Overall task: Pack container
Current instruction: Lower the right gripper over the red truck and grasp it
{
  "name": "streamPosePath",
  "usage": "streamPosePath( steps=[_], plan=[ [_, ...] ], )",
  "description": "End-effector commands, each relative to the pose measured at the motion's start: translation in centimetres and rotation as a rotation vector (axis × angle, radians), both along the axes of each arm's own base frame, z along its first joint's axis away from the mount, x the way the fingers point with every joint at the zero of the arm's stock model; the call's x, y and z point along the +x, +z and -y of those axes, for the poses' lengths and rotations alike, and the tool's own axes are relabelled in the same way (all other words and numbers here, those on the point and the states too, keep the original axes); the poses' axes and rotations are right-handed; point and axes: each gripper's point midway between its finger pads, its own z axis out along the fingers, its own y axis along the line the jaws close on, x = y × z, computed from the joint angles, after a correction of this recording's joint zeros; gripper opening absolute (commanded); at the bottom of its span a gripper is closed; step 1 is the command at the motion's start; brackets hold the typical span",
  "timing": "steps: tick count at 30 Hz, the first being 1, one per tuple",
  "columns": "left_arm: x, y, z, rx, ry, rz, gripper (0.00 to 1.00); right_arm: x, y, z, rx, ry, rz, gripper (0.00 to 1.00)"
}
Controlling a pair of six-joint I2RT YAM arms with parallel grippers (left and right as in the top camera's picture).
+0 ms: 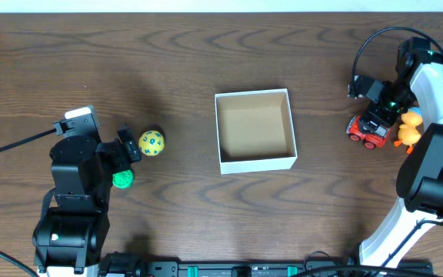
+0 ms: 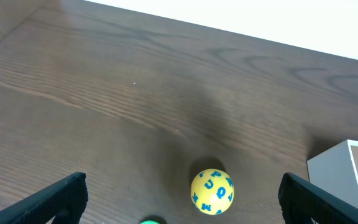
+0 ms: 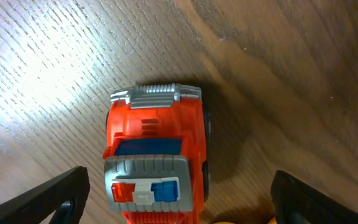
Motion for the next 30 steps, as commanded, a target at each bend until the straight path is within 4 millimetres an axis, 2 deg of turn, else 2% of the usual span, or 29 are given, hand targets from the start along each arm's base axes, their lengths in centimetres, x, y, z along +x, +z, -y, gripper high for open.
streamPosePath(
  steps=[1, 12, 19, 26, 30],
  plan=[
    [0.1, 1.0, -0.3, -0.009, 0.023, 0.027, 0.98, -0.5, -0.6, -0.4, 0.041, -0.019, -0.018, 0.95],
    [0.1, 1.0, -0.3, -0.009, 0.023, 0.028, 0.98, -1.6, -1.7, -0.8, 0.056, -0.019, -0.053, 0.91],
    [0.1, 1.0, -0.3, -0.009, 0.023, 0.028, 0.98, -1.6, -1.8, -0.9, 0.059, -0.018, -0.051, 0.72],
    [0.1, 1.0, -0.3, -0.009, 0.023, 0.028, 0.98, -1.4, -1.8, -0.9, 0.057, -0.018, -0.044, 0.61],
    [0.1, 1.0, -0.3, -0.009, 0.023, 0.028, 0.98, -1.4, -1.8, -0.9, 0.057, -0.018, -0.043, 0.59]
  ],
)
